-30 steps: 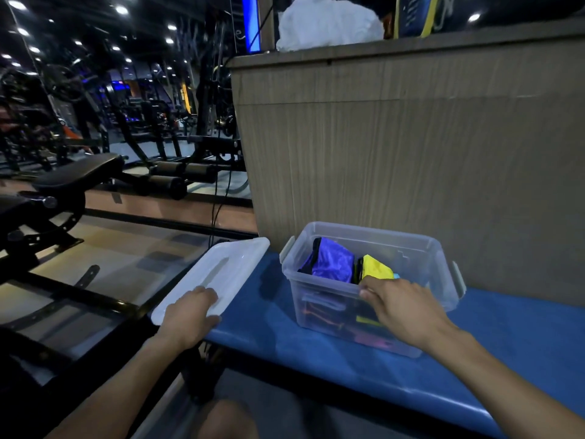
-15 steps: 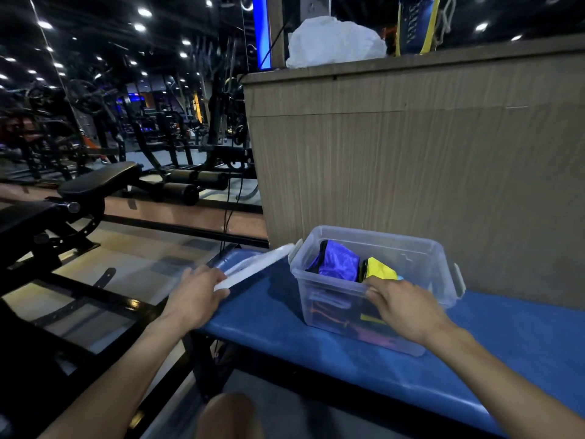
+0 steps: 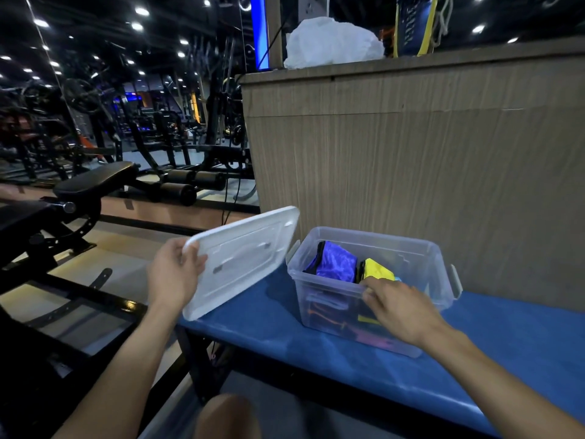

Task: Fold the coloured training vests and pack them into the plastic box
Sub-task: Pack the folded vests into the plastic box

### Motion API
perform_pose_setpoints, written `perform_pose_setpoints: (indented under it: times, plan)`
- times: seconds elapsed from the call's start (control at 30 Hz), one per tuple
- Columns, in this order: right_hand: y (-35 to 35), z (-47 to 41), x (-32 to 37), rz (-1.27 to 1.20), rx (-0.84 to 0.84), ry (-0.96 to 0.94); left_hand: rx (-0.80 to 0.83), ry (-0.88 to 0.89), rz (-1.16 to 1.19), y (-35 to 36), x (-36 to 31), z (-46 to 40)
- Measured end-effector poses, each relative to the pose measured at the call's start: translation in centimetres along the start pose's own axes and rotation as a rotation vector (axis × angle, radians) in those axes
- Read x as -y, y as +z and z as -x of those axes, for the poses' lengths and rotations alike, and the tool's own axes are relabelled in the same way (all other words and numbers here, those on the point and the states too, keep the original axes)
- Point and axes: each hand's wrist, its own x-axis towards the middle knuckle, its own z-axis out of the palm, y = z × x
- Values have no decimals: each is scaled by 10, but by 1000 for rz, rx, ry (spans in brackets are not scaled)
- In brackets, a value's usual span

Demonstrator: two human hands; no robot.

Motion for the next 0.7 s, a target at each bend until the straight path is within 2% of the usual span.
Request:
perform_pose_setpoints:
  times: [0.1, 0.23, 0.3, 0.37, 0.47, 0.53, 0.6, 0.7]
  plan:
    - [2, -3, -4, -86, -28, -36, -70, 89, 81, -11, -31, 10]
    - [-7, -10, 4, -374, -176, -90, -183, 351, -55, -19, -73, 25]
    - [-18, -17, 17, -643, -181, -18, -217, 467, -141, -14, -88, 35]
    - [-32, -27, 38, -1090, -113, 107, -202, 579, -205, -5, -100, 48]
    - [-58, -43, 60, -1730, -13, 306, -90, 741, -183, 12, -102, 69]
    - [-74, -48, 62, -2004, -101, 363, 29, 801, -155, 23, -93, 78]
    - [-82, -50, 47, -2146, -256, 443, 148, 854, -141, 33, -83, 84]
    - [-80, -42, 11, -2079, -378, 611, 377, 889, -36, 50, -67, 90]
